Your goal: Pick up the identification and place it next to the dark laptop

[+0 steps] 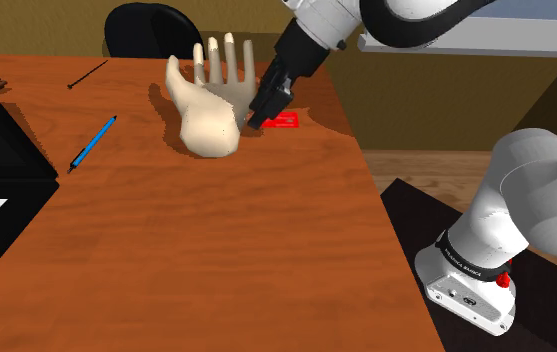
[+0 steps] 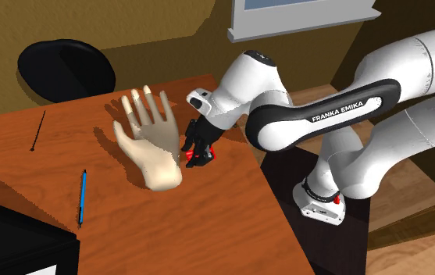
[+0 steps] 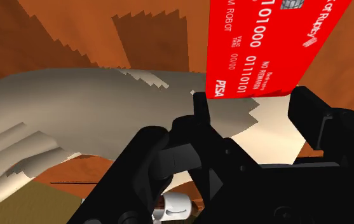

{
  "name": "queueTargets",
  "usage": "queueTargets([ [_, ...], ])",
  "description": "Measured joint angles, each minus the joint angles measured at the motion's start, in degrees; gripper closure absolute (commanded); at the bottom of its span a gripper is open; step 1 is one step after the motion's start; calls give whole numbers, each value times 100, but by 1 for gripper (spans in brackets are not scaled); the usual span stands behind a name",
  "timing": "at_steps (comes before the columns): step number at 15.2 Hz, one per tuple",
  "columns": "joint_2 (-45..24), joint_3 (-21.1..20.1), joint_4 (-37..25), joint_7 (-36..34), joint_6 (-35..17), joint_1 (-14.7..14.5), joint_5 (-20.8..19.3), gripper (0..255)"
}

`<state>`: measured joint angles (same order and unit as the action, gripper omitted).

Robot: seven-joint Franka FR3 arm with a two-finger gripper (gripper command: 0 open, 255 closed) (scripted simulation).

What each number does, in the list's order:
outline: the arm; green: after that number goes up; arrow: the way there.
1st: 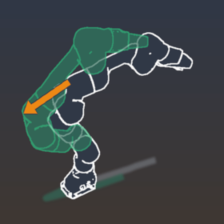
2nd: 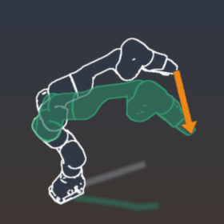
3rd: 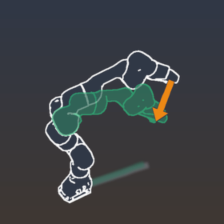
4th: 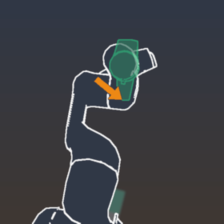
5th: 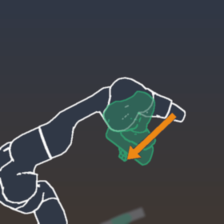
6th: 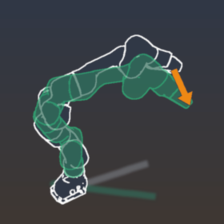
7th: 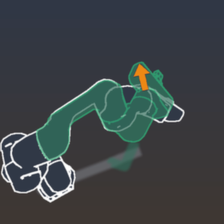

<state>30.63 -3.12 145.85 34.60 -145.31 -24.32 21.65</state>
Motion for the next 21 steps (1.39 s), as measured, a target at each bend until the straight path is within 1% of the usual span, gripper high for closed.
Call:
queueTargets([
  [11,183,-11,-698,-271,871,152,-249,255],
  [21,173,-5,-1464,-484,1614,235,-418,255],
])
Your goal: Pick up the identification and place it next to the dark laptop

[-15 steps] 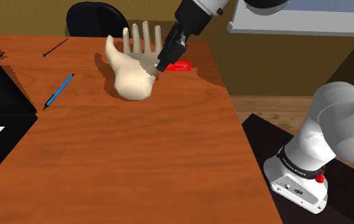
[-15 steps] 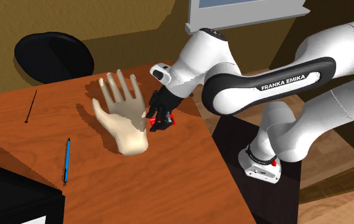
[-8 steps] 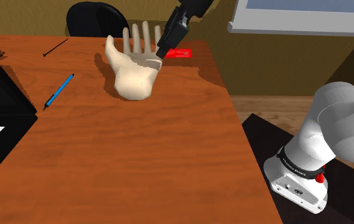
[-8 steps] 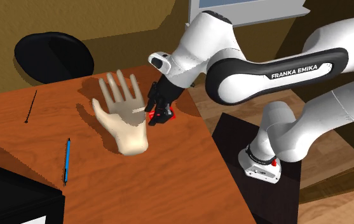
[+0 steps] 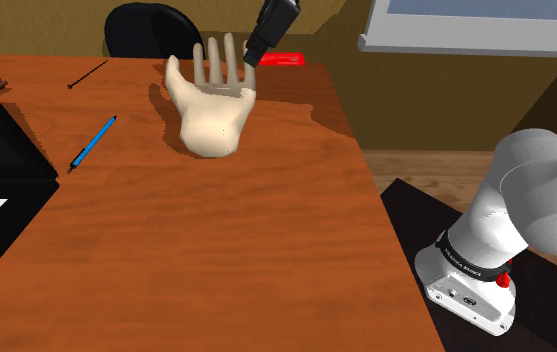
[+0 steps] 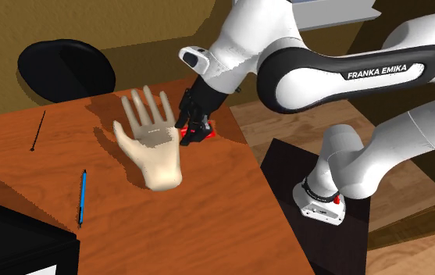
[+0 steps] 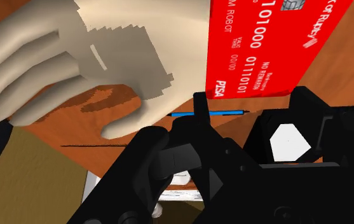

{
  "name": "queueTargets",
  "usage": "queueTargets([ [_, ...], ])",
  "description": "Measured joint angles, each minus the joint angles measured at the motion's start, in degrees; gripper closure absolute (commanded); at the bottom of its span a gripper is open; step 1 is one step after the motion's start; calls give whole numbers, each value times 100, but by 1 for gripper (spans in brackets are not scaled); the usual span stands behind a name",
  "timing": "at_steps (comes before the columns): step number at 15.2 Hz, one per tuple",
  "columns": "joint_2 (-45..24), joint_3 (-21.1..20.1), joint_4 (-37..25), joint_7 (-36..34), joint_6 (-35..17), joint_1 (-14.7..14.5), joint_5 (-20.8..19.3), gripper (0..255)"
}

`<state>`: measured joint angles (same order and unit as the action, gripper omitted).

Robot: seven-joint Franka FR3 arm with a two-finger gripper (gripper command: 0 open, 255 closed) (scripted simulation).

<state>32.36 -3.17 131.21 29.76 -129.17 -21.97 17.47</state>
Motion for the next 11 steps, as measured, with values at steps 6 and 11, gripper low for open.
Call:
queueTargets([
  [6,-58,-3,-512,-132,441,33,-84,255],
  [11,-141,27,-957,-200,801,58,-142,255],
])
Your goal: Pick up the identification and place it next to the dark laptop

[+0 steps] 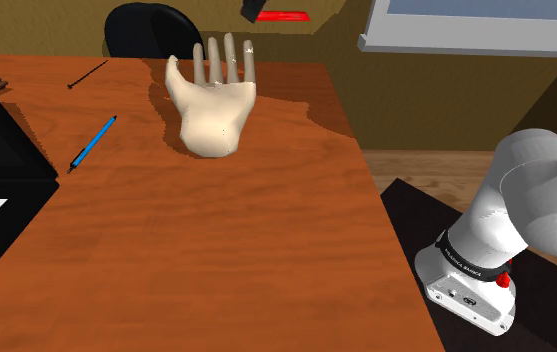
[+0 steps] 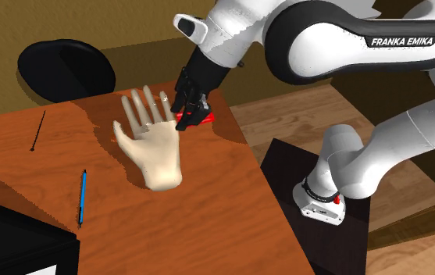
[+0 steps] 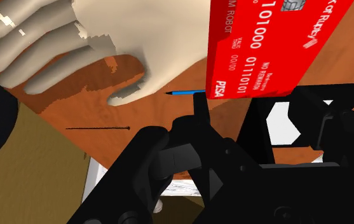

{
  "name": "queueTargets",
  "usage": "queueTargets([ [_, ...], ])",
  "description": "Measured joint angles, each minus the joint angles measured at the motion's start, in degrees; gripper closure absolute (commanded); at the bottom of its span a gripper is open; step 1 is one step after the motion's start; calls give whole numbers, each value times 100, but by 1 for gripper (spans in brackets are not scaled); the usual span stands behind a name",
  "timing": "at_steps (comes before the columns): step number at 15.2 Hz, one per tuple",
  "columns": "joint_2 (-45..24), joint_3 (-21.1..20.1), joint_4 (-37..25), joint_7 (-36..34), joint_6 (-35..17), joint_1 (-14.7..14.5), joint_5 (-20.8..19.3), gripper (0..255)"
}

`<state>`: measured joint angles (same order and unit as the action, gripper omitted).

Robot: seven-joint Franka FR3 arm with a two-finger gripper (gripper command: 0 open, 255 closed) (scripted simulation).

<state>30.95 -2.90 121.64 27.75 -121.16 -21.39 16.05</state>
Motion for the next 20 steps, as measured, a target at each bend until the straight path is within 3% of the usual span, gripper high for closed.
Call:
queueTargets([
  [20,-614,-97,-2008,-484,1327,19,-201,255],
])
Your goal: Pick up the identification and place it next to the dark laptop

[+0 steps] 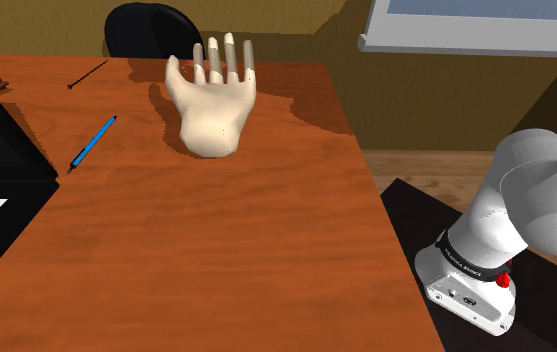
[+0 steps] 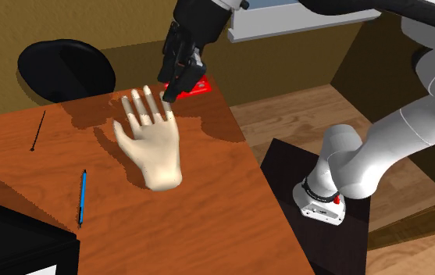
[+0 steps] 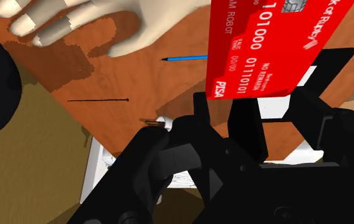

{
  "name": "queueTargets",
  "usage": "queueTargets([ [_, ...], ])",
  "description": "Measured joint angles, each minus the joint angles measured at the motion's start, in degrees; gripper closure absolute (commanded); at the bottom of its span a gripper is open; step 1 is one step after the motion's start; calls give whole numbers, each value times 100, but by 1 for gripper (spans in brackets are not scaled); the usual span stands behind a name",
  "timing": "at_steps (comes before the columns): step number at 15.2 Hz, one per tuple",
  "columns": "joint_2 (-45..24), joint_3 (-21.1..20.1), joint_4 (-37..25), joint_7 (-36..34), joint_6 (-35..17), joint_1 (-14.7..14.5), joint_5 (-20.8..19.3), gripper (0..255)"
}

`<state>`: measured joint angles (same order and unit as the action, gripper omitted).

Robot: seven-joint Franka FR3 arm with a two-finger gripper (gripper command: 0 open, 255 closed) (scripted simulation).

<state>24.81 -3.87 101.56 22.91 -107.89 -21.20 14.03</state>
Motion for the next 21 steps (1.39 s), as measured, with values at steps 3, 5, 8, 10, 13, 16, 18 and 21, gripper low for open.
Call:
queueTargets([
  [3,-226,-350,-203,-406,-111,-56,-102,255],
  [5,-367,-565,-326,-661,-179,-90,-179,255],
  [8,-626,-927,-569,-1094,-267,-146,-351,255],
  [10,-880,-1174,-805,-1392,-321,-181,-507,255],
  [13,-1346,-1542,-1324,-1864,-298,-248,-820,255],
  [16,-1772,-1922,-1705,-2375,-341,-373,-1209,255],
  [18,-2125,-2156,-2099,-2724,-266,-486,-1531,255],
  [21,-2845,-2471,-2947,-3235,-26,-767,-2154,255],
])
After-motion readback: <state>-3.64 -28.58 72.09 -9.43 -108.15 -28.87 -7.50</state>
